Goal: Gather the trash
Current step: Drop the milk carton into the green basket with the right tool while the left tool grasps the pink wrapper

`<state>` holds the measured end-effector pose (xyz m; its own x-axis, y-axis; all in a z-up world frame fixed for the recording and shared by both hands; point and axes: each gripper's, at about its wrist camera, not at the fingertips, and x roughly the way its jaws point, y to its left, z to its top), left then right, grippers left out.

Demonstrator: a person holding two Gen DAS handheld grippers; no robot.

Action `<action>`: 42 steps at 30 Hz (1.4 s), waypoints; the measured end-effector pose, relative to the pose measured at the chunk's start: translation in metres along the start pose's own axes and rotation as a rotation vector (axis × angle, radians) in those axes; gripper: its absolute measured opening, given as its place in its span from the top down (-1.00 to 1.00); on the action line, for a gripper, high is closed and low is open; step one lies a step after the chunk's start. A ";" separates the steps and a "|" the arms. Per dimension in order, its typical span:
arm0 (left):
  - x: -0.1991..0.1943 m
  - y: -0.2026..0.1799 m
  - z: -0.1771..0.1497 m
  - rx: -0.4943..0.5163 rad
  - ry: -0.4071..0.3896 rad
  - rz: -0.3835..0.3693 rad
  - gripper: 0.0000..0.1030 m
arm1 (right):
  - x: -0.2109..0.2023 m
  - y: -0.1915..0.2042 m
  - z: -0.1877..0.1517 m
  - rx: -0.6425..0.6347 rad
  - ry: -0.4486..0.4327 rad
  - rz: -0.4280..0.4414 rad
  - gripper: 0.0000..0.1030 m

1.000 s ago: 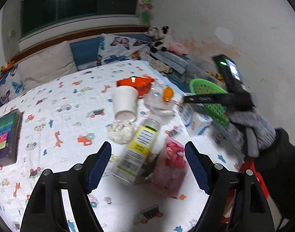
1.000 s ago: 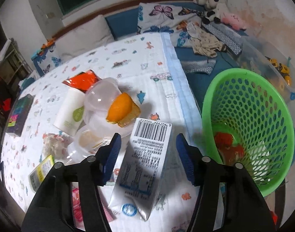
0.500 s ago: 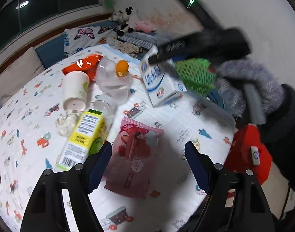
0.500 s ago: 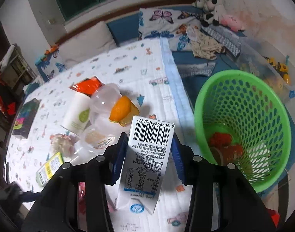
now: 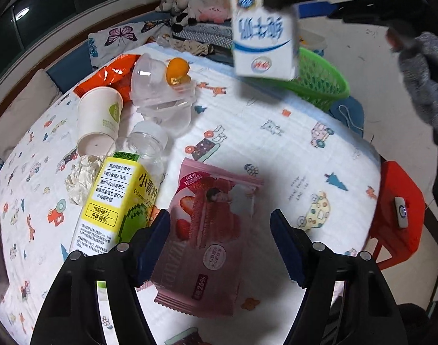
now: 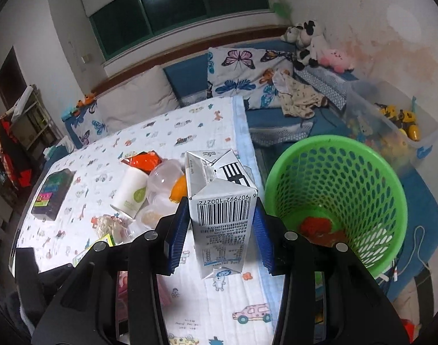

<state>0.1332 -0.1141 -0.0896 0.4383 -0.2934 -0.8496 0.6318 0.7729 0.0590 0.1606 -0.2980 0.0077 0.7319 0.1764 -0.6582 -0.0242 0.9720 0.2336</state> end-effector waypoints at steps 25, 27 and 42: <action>0.010 -0.005 0.004 -0.012 0.033 0.010 0.15 | -0.027 -0.070 0.006 0.070 -0.056 -0.130 0.14; 0.004 -0.006 0.007 -0.013 0.020 -0.010 0.21 | -0.029 -0.080 0.005 0.086 -0.060 -0.142 0.14; -0.025 -0.040 0.131 -0.033 -0.140 -0.147 0.23 | -0.043 -0.130 -0.002 0.143 -0.087 -0.182 0.14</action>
<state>0.1811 -0.2110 -0.0023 0.4290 -0.4784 -0.7662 0.6753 0.7332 -0.0796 0.1304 -0.4313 0.0042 0.7713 -0.0196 -0.6362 0.2053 0.9538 0.2195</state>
